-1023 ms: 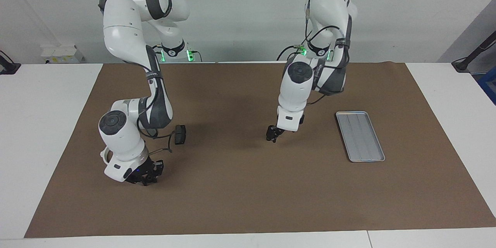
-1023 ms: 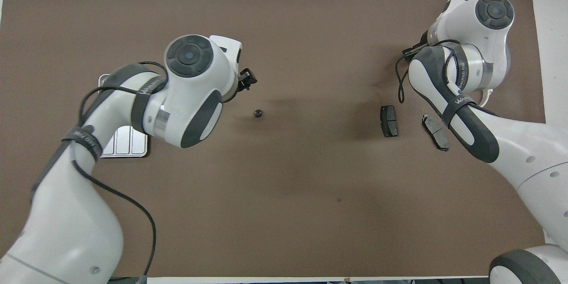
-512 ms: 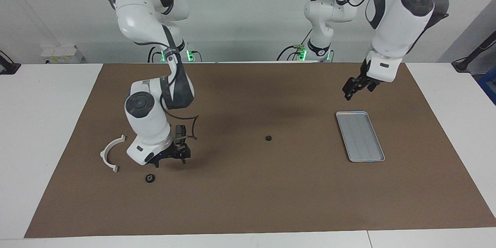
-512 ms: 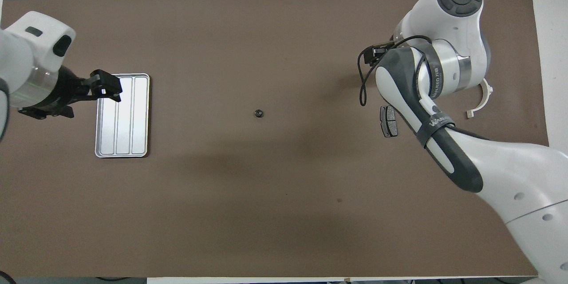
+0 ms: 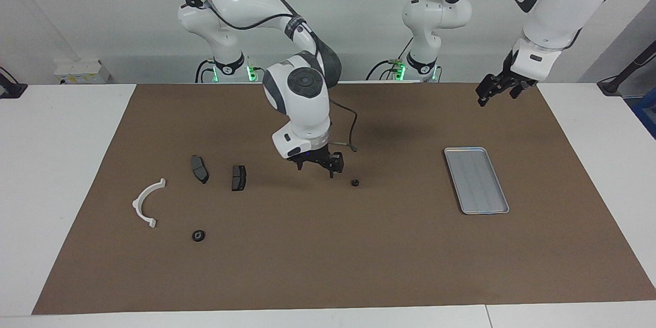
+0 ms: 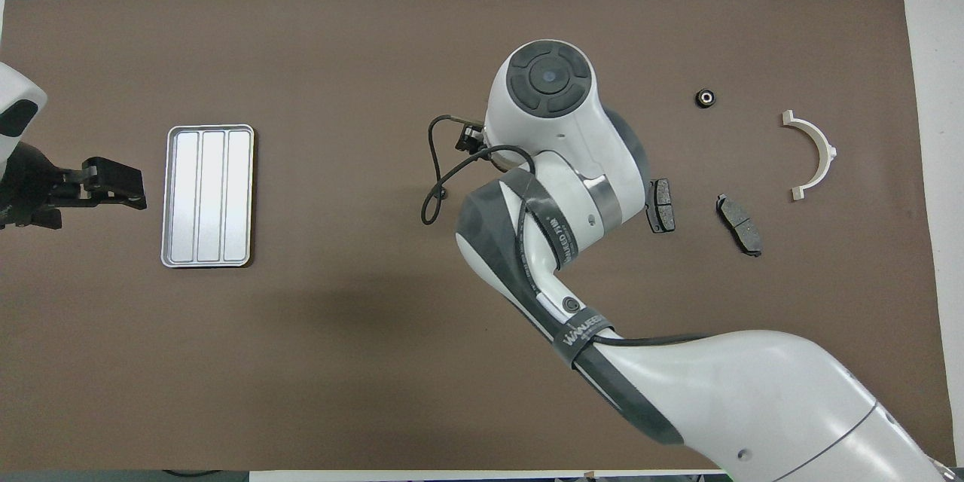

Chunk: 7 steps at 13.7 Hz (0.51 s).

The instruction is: Place bearing gear from tray to pile

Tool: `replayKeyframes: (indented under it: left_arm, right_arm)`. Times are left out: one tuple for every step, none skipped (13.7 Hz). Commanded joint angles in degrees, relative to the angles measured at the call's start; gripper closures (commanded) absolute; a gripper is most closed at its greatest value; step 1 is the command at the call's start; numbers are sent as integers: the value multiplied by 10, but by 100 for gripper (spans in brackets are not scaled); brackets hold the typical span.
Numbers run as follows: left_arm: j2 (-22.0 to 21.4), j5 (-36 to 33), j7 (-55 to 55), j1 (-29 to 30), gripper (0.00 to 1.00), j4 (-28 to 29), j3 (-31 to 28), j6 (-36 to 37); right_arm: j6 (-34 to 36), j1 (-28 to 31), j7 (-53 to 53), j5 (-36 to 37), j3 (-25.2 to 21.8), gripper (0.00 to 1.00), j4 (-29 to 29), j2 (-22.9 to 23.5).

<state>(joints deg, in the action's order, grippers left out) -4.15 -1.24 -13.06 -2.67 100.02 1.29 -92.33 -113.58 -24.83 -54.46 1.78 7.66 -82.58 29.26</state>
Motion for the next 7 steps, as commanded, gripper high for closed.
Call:
replayKeyframes:
  left_arm:
    - [-11, 4, 23, 31, 0, 18, 17, -8]
    - [-10, 4, 23, 33, 0, 18, 16, -19]
    - [-7, 5, 23, 33, 0, 18, 17, -28]
    - [2, 5, 22, 33, 0, 11, 17, -29]
    - [6, 5, 23, 33, 0, 9, 17, -31]
    - [8, 6, 23, 33, 0, 10, 16, -31]
    - [16, 17, 23, 32, 0, 8, 16, -37]
  right_arm:
    - [-11, -50, -89, -1, -5, 0, 8, 33]
    - [-22, -62, -110, 2, -5, 0, 28, 55]
    - [-26, -74, -117, 13, -6, 0, 40, 73]
    - [-32, -79, -122, 23, -6, 0, 44, 85]
    - [-37, -83, -126, 33, -6, 0, 46, 93]
    - [-39, -86, -126, 38, -6, 0, 46, 98]
    - [-41, -86, -126, 42, -6, 0, 47, 102]
